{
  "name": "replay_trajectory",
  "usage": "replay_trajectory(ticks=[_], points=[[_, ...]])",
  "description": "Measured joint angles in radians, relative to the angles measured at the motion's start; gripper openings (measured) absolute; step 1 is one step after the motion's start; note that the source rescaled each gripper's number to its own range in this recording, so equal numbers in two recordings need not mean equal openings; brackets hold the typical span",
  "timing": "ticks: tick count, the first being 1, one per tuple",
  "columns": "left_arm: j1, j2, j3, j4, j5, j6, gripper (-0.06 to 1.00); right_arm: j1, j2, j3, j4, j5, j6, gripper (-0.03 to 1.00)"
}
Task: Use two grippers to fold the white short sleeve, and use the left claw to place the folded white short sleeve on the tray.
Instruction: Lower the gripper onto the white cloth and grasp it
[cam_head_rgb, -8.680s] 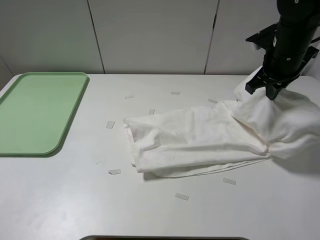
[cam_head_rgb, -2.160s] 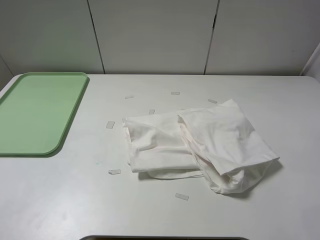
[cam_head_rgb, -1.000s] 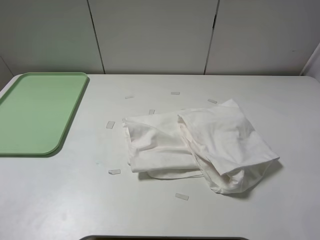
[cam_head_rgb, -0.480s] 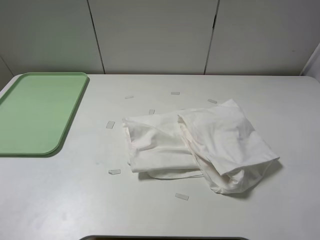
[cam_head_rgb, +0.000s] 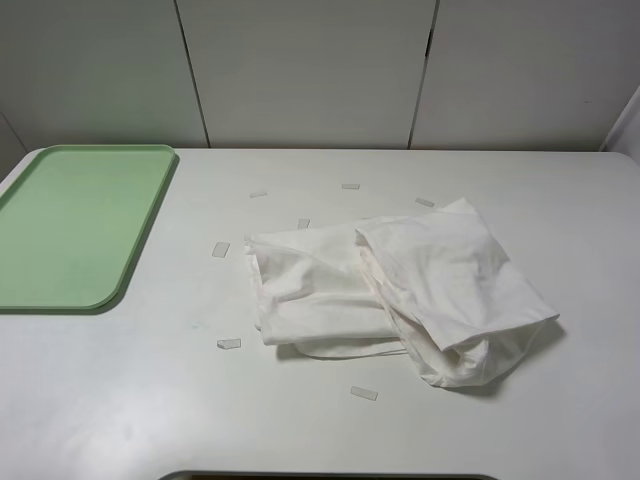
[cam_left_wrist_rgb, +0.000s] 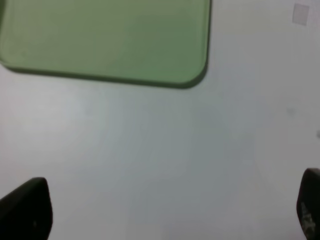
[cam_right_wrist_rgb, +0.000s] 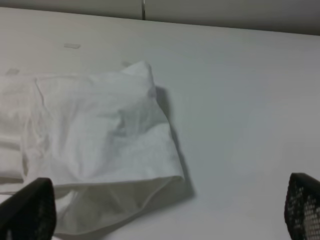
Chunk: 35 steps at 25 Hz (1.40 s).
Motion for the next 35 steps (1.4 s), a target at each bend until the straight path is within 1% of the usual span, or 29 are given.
replay_trajectory(ticks=[1, 2, 3, 6, 7, 8, 9, 11, 12, 13, 15, 17, 18, 19, 21, 23, 24, 25, 27, 28, 31, 34, 35], points=[[0.000, 0.123, -0.029, -0.016, -0.047, 0.000, 0.97, 0.000, 0.000, 0.000, 0.000, 0.000, 0.000, 1.00], [0.000, 0.162, -0.033, -0.026, -0.070, 0.003, 0.97, 0.000, 0.000, 0.000, 0.001, 0.000, 0.000, 1.00], [0.000, 0.162, -0.033, -0.026, -0.070, 0.003, 0.97, 0.000, 0.000, 0.000, 0.001, 0.000, 0.000, 1.00], [0.000, 0.292, -0.036, -0.098, -0.170, 0.054, 0.97, 0.000, 0.000, 0.000, 0.005, 0.000, 0.000, 1.00], [0.000, 0.326, -0.036, -0.133, -0.205, 0.077, 0.97, 0.000, 0.000, 0.000, 0.005, 0.000, 0.000, 1.00], [0.000, 0.394, -0.036, -0.199, -0.260, 0.132, 0.97, 0.000, 0.000, 0.000, 0.008, 0.000, 0.000, 1.00], [0.000, 0.394, -0.036, -0.199, -0.260, 0.132, 0.97, 0.000, 0.000, 0.000, 0.013, 0.000, 0.000, 1.00], [0.000, 0.474, -0.036, -0.295, -0.324, 0.213, 0.97, 0.000, 0.000, 0.000, 0.026, -0.001, 0.000, 1.00], [0.000, 0.536, -0.036, -0.371, -0.373, 0.282, 0.97, 0.000, 0.000, 0.000, 0.034, -0.001, 0.000, 1.00], [0.000, 0.536, -0.036, -0.371, -0.373, 0.282, 0.97, 0.000, 0.000, 0.000, 0.038, -0.002, 0.000, 1.00], [0.000, 0.580, -0.036, -0.433, -0.399, 0.335, 0.97, 0.000, 0.000, 0.000, 0.043, -0.002, 0.000, 1.00], [0.000, 0.661, -0.036, -0.551, -0.444, 0.437, 0.97, 0.000, 0.000, 0.000, 0.049, -0.002, 0.000, 1.00], [-0.005, 0.686, -0.036, -0.594, -0.457, 0.469, 0.97, 0.000, 0.000, 0.000, 0.053, -0.003, 0.000, 1.00], [-0.015, 0.711, -0.036, -0.625, -0.477, 0.499, 0.97, 0.000, 0.000, 0.000, 0.053, -0.003, 0.000, 1.00], [-0.030, 0.736, -0.036, -0.653, -0.497, 0.526, 0.97, 0.000, 0.000, 0.000, 0.054, -0.005, 0.000, 1.00], [-0.138, 0.827, -0.036, -0.717, -0.582, 0.585, 0.97, 0.000, 0.000, 0.000, 0.056, -0.009, 0.000, 1.00], [-0.174, 0.851, -0.036, -0.735, -0.625, 0.592, 0.97, 0.000, 0.000, 0.000, 0.056, -0.010, 0.000, 1.00], [-0.241, 0.893, -0.036, -0.758, -0.682, 0.597, 0.97, 0.000, 0.000, 0.000, 0.056, -0.010, 0.000, 1.00], [-0.328, 0.947, -0.036, -0.780, -0.750, 0.599, 0.97, 0.000, 0.000, 0.000, 0.056, -0.010, 0.000, 1.00], [-0.328, 0.947, -0.036, -0.780, -0.750, 0.599, 0.97, 0.000, 0.000, 0.000, 0.056, -0.010, 0.000, 1.00], [-0.433, 1.021, -0.036, -0.827, -0.845, 0.598, 0.97, 0.000, 0.000, 0.000, 0.057, -0.013, 0.000, 1.00], [-0.500, 1.088, -0.036, -0.884, -0.905, 0.588, 0.97, 0.000, 0.000, 0.000, 0.057, -0.014, 0.000, 1.00], [-0.527, 1.128, -0.036, -0.918, -0.927, 0.576, 0.97, 0.000, 0.000, 0.000, 0.057, -0.014, 0.000, 1.00]])
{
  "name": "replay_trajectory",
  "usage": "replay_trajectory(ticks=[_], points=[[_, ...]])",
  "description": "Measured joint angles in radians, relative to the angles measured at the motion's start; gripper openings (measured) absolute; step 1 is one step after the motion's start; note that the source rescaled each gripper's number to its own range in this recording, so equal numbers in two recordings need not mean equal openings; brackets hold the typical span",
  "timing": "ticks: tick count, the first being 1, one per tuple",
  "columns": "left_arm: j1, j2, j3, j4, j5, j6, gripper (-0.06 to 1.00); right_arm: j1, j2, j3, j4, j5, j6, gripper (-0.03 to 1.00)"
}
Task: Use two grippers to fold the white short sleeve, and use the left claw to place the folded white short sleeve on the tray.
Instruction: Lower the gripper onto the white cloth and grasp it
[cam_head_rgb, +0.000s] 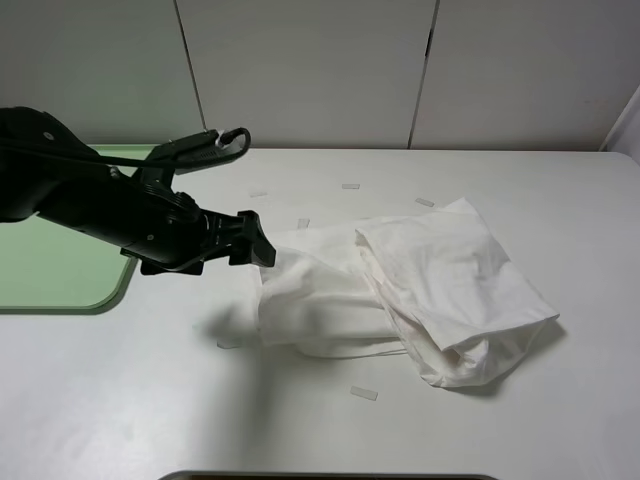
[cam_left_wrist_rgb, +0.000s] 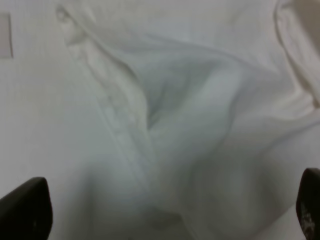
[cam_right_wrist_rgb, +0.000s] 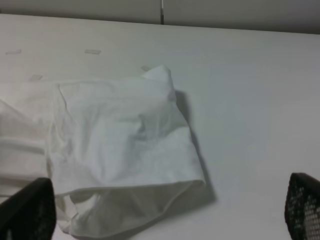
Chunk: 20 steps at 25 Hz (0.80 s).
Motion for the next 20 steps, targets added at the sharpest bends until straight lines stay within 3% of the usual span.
replay_trajectory(ticks=[10, 13, 20], points=[[-0.043, 0.154, -0.004, -0.061, -0.071, -0.011, 0.97, 0.000, 0.000, 0.000, 0.003, 0.000, 0.000, 1.00], [-0.044, 0.254, -0.054, -0.110, -0.064, -0.011, 0.97, 0.000, 0.000, 0.000, 0.003, 0.000, 0.000, 1.00], [-0.044, 0.372, -0.196, -0.119, -0.064, -0.008, 0.97, 0.000, 0.000, 0.000, 0.003, 0.000, 0.000, 1.00]])
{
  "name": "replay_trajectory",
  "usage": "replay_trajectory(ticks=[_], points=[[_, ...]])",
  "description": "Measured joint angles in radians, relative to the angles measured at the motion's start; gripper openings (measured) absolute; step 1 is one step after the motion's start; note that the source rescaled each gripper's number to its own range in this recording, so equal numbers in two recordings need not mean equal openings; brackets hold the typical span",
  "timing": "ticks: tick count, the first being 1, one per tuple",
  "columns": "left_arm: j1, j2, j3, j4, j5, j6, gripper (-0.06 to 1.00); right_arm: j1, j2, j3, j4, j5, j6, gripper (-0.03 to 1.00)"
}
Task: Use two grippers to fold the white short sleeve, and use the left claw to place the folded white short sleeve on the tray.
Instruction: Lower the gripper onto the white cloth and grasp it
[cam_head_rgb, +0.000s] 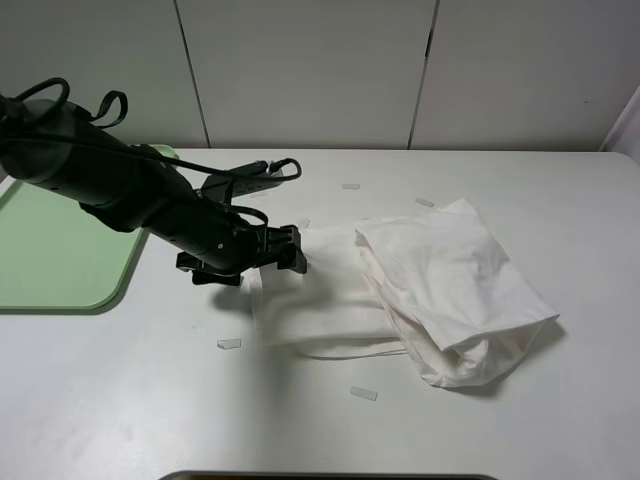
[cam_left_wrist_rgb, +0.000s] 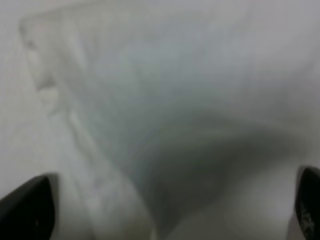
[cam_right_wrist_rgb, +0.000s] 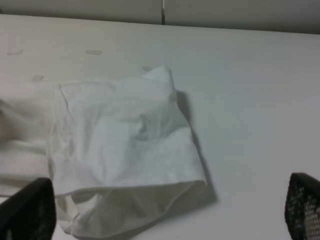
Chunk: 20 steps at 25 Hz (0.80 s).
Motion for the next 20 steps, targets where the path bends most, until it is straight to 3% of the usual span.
replay_trajectory(ticks=[6, 9, 14, 20], points=[[0.000, 0.042, -0.058, 0.000, 0.029, 0.005, 0.94, 0.000, 0.000, 0.000, 0.001, -0.001, 0.000, 1.00], [0.000, 0.050, -0.062, 0.000, 0.028, 0.005, 0.86, 0.000, 0.000, 0.000, 0.001, -0.001, 0.000, 1.00], [0.001, 0.058, -0.062, -0.003, 0.023, 0.006, 0.61, 0.000, 0.000, 0.000, 0.001, -0.001, 0.000, 1.00], [0.001, 0.070, -0.062, -0.014, 0.030, 0.002, 0.20, 0.000, 0.000, 0.000, 0.001, -0.001, 0.000, 1.00]])
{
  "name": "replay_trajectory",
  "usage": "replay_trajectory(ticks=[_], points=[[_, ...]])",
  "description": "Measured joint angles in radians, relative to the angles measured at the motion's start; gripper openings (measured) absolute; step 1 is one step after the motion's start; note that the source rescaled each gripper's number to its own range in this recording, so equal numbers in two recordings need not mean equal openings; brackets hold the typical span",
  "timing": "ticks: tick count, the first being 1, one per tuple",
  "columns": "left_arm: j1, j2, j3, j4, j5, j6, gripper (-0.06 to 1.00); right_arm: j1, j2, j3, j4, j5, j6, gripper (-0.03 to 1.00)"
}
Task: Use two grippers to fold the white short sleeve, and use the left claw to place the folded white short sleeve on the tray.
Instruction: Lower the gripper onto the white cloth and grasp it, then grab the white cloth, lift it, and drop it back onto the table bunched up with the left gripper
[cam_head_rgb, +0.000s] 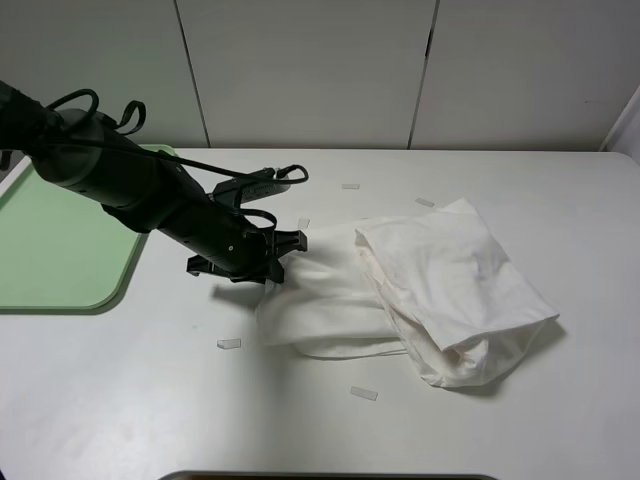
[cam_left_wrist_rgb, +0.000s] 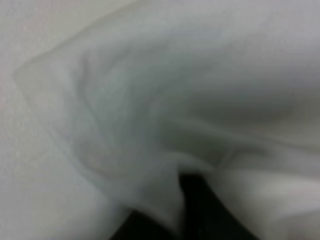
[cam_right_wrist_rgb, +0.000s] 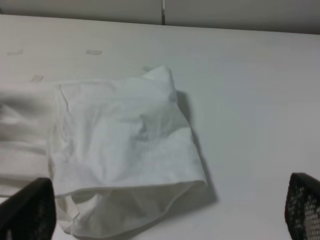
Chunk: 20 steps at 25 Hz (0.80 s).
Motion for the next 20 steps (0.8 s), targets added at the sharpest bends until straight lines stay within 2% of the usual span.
replay_trajectory(ticks=[1, 4, 8, 14, 15, 16, 19, 20], points=[[0.000, 0.003, 0.000, -0.001, 0.000, -0.001, 0.13, 0.000, 0.000, 0.000, 0.000, 0.000, 0.000, 1.00], [0.000, 0.007, 0.001, -0.007, 0.000, -0.004, 0.02, 0.000, 0.000, 0.000, 0.000, 0.000, 0.000, 1.00], [0.001, 0.001, 0.002, -0.007, 0.004, -0.004, 0.01, 0.000, 0.000, 0.000, 0.000, 0.000, 0.000, 1.00], [0.038, -0.062, 0.019, 0.017, 0.096, -0.002, 0.00, 0.000, 0.000, 0.000, 0.000, 0.000, 0.000, 1.00], [0.048, -0.083, 0.019, 0.041, 0.108, -0.001, 0.00, 0.000, 0.000, 0.000, 0.000, 0.000, 0.000, 1.00], [0.081, -0.153, 0.019, 0.108, 0.142, -0.001, 0.00, 0.000, 0.000, 0.000, 0.000, 0.000, 0.000, 1.00], [0.105, -0.196, 0.019, 0.155, 0.172, -0.001, 0.00, 0.000, 0.000, 0.000, 0.000, 0.000, 0.000, 1.00], [0.127, -0.235, 0.019, 0.193, 0.197, -0.001, 0.00, 0.000, 0.000, 0.000, 0.000, 0.000, 0.000, 1.00]])
